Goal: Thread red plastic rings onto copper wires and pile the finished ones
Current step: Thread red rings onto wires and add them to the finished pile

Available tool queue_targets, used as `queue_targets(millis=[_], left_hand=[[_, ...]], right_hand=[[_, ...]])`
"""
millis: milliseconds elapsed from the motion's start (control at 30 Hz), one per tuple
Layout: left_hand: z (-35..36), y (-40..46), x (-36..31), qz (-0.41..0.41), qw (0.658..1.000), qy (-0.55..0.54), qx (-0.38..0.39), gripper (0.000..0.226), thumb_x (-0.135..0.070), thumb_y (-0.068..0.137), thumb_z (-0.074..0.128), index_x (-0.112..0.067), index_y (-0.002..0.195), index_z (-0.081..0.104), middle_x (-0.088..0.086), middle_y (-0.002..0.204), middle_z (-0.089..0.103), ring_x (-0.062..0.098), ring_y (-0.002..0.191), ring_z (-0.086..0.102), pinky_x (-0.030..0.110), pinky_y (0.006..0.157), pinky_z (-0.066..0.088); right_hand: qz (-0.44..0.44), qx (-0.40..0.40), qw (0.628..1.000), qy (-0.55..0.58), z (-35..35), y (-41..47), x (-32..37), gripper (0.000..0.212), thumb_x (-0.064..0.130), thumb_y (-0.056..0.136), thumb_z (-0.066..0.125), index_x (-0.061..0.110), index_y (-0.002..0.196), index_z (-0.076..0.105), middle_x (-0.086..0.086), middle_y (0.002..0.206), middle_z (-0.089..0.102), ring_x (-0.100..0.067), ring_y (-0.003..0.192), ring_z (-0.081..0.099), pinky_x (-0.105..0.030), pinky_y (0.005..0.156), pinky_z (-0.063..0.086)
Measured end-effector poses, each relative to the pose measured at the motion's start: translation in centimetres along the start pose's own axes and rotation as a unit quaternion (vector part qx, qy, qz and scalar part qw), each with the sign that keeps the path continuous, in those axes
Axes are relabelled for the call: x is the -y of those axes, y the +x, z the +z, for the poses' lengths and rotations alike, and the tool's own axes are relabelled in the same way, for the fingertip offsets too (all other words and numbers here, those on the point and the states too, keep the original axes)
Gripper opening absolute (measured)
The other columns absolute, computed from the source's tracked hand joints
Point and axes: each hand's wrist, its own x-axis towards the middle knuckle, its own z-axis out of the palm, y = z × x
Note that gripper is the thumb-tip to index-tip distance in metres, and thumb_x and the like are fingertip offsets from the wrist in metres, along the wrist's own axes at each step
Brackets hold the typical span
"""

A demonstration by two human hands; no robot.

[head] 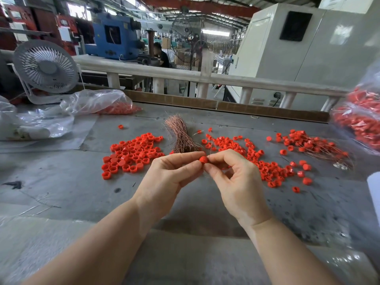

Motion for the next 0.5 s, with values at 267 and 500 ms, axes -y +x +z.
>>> queue_targets(millis=[267, 500], left_hand=[[0.12, -0.19, 0.26, 0.038, 0.997, 0.059, -0.017, 0.020, -0.011, 0.061, 0.066, -0.008, 0.079, 0.072, 0.014, 0.082, 0.072, 0.020, 0.079, 0.069, 0.024, 0.074, 0.057], [0.33, -0.42, 0.15, 0.080, 0.982, 0.172, -0.016, 0.012, -0.008, 0.076, 0.063, -0.010, 0.086, 0.069, 0.002, 0.074, 0.071, 0.010, 0.069, 0.064, 0.017, 0.067, 0.053]], right_hand=[[0.013, 0.006, 1.000, -0.009, 0.00, -0.17, 0.16, 0.006, 0.019, 0.078, 0.065, 0.013, 0.079, 0.067, 0.007, 0.074, 0.062, -0.008, 0.069, 0.058, -0.028, 0.064, 0.050], [0.043, 0.012, 0.999, 0.003, 0.11, -0.30, 0.48, 0.009, 0.028, 0.078, 0.064, 0.019, 0.075, 0.062, 0.007, 0.072, 0.062, -0.008, 0.066, 0.057, -0.026, 0.062, 0.048]])
